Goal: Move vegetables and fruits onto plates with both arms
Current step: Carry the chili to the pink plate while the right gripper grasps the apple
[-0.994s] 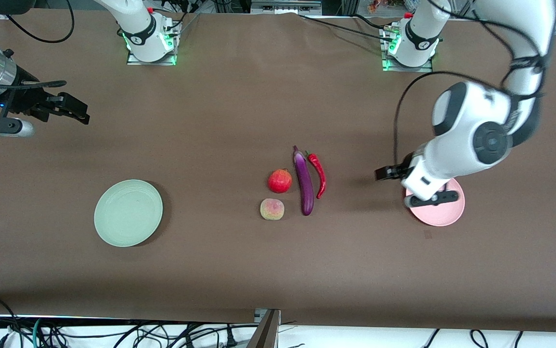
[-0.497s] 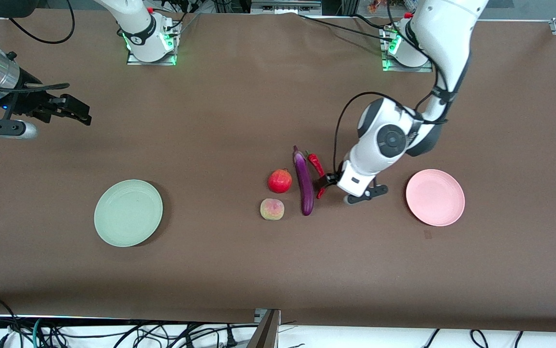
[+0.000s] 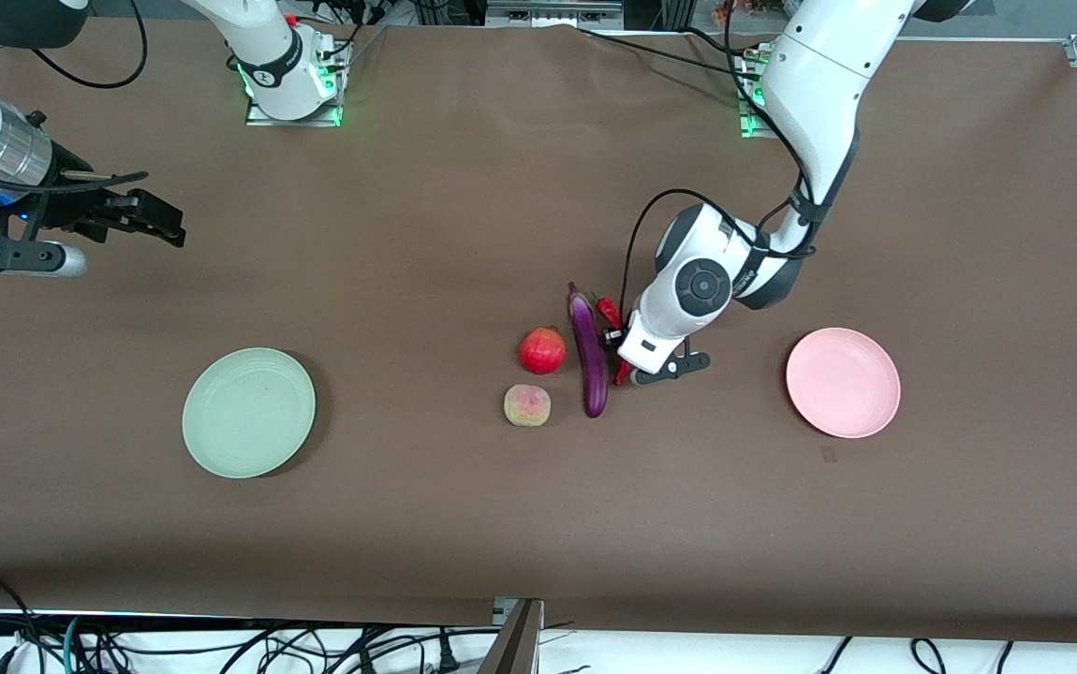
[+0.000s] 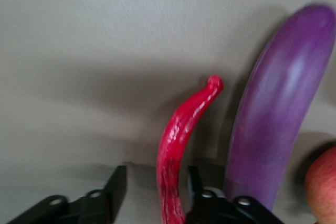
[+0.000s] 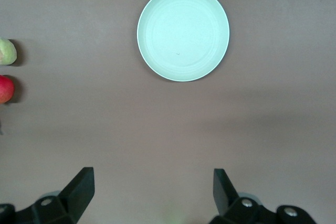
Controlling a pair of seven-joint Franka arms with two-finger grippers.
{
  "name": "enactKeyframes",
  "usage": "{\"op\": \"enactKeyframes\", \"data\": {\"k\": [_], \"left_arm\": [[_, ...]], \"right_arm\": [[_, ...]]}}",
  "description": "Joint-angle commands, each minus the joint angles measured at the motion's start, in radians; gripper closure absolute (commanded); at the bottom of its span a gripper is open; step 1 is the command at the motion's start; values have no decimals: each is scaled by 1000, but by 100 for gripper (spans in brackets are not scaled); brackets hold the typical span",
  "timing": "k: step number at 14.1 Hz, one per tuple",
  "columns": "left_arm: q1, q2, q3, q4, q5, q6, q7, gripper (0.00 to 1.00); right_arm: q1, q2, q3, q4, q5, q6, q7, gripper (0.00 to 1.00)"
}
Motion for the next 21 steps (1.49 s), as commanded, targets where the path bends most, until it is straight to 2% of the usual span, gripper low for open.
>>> {"op": "enactKeyframes", "data": {"k": [1,3,5,9,10,14,17,18,20,21], "left_arm": [[-20,5,13,13,-13,-13,-13,99],[-8,-12,21,24,-13,-74,-7,100],[42,-55,31,59,19,-209,19,100],[226,-87,33,242,100,-595,223,100],[265,-88,33,286,132,-648,272,100],[429,-69,33,303,241,-645,520,100],[478,-7,33,273,304,-564,571,100],[480,17,33,259,304,-530,568,100],[489,28,33,192,298,-365,565,98],[495,20,33,147,298,-284,565,90]], "right_arm": [[55,48,2,4,-12,26,11,0],[123,123,2,6,-6,128,102,0],[203,226,2,27,-4,231,217,0],[332,488,2,199,23,409,539,0],[356,547,5,240,45,441,607,0],[428,693,25,277,130,654,871,0],[439,760,72,277,154,747,998,0],[444,777,80,277,154,773,1026,0],[465,809,80,274,154,808,1046,0],[467,819,80,273,157,829,1048,0]]}}
